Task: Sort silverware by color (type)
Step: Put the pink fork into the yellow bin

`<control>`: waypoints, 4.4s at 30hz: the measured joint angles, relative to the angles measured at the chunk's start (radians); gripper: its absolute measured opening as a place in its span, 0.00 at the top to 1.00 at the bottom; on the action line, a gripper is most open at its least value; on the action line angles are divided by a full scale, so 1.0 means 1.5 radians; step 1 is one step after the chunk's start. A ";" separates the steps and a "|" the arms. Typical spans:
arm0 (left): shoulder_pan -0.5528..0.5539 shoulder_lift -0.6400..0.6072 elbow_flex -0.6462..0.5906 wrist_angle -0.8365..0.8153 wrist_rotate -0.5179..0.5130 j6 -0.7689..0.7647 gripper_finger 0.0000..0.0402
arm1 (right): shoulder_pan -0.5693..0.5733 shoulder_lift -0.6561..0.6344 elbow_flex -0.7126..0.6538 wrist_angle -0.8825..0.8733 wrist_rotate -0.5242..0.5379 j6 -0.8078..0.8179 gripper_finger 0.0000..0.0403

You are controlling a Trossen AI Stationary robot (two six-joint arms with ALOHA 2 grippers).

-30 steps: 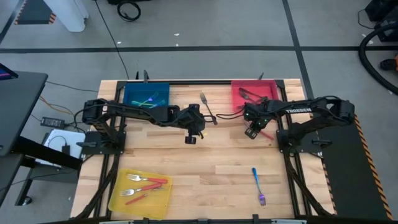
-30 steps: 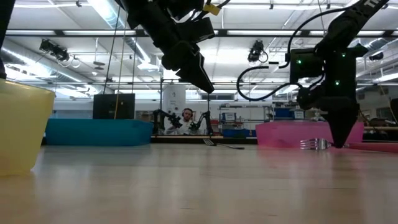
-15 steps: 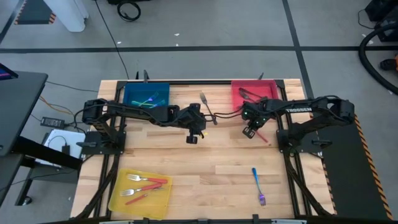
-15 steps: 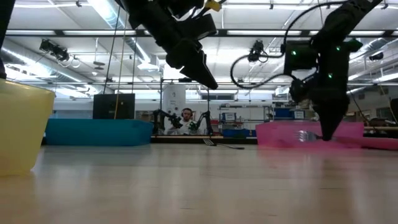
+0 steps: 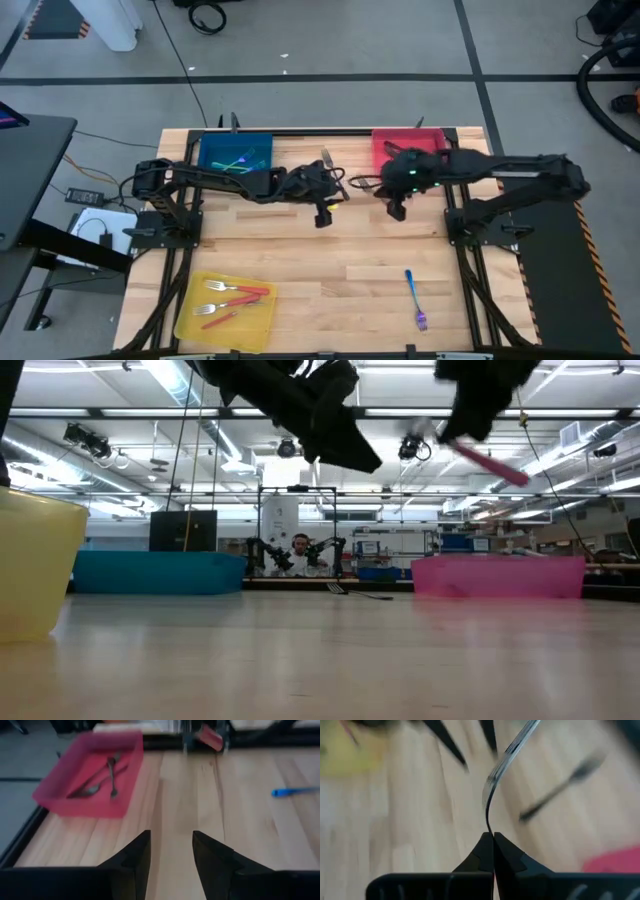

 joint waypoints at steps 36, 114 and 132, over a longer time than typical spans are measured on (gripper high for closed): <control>-0.049 0.000 0.000 0.414 0.070 -0.034 0.65 | 0.242 0.006 0.071 0.065 0.279 -0.125 0.99; -0.418 -0.265 -0.001 -0.670 0.225 -0.644 0.98 | 0.056 0.025 0.071 0.057 0.317 -0.035 0.70; -0.448 -0.076 -0.002 -0.703 0.230 -0.574 0.97 | 0.045 0.025 0.071 0.056 0.317 -0.038 0.70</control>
